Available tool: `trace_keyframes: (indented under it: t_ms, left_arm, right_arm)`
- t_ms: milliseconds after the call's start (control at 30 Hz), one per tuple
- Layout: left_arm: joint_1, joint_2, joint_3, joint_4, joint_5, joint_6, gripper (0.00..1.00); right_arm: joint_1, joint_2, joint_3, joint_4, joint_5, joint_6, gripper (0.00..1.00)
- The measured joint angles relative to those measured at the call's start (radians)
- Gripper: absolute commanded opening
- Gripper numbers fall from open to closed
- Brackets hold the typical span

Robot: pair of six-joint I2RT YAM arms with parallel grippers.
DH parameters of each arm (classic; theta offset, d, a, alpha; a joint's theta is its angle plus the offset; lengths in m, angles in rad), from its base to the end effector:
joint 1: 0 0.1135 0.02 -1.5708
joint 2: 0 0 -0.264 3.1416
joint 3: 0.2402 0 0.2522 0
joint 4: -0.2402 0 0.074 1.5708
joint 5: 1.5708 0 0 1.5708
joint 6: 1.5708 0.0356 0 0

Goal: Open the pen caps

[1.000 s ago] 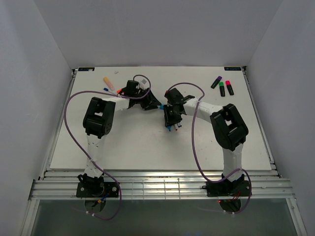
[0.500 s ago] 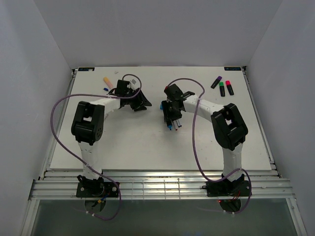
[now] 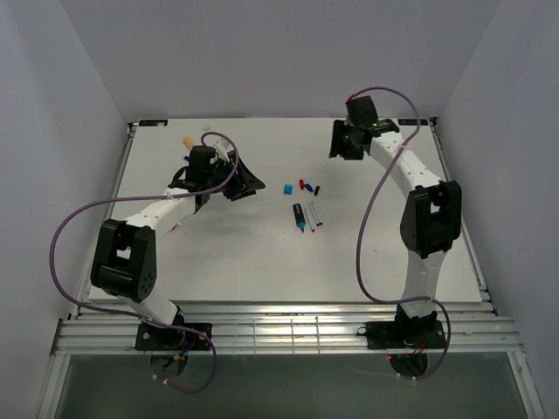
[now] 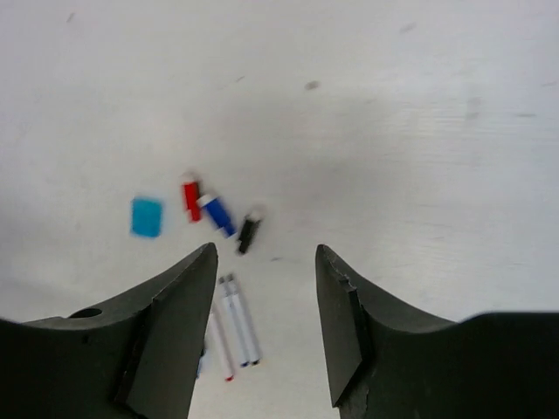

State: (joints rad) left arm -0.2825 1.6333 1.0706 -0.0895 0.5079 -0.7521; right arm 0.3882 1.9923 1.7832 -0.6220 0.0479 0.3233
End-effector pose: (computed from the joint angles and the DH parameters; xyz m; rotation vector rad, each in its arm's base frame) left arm 0.3402 -0.1168 0.2333 -0.2531 2.3539 -1.1041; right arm 0.4208 0.1702 0.2813 -0.0560 2.4179 0.2723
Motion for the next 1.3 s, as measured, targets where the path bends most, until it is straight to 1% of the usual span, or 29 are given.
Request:
trace_keyframes:
  t_ms: [167,300,433,533,600,667,833,1133,1300]
  left_arm:
    - [-0.016,-0.066,-0.093,0.024,0.001,-0.031,0.58]
    - [-0.024,-0.103,-0.152,0.067,0.004,-0.056,0.58]
    - [-0.035,-0.100,-0.158,0.100,0.023,-0.069,0.58]
    - [-0.048,-0.092,-0.158,0.125,0.032,-0.073,0.58]
    - [-0.060,-0.082,-0.159,0.137,0.035,-0.075,0.58]
    - [-0.069,-0.066,-0.159,0.147,0.041,-0.076,0.58]
    - [-0.080,-0.022,-0.159,0.151,0.060,-0.076,0.59]
    - [-0.094,0.050,-0.143,0.150,0.076,-0.076,0.59]
    - [-0.110,0.076,-0.119,0.150,0.077,-0.076,0.59]
  right_arm:
    - [-0.238,0.007,0.056,-0.009,0.013,-0.016,0.55]
    - [-0.341,0.047,0.074,-0.019,0.044,-0.045,0.55]
    - [-0.380,0.117,0.103,-0.032,0.082,-0.085,0.56]
    - [-0.407,0.167,0.130,-0.035,0.084,-0.106,0.58]
    - [-0.424,0.188,0.141,-0.035,0.084,-0.119,0.62]
    - [-0.443,0.206,0.151,-0.034,0.082,-0.131,0.63]
    - [-0.470,0.237,0.154,-0.029,0.089,-0.159,0.64]
    - [-0.469,0.313,0.177,0.003,0.071,-0.200,0.63]
    - [-0.470,0.329,0.180,0.029,0.053,-0.206,0.63]
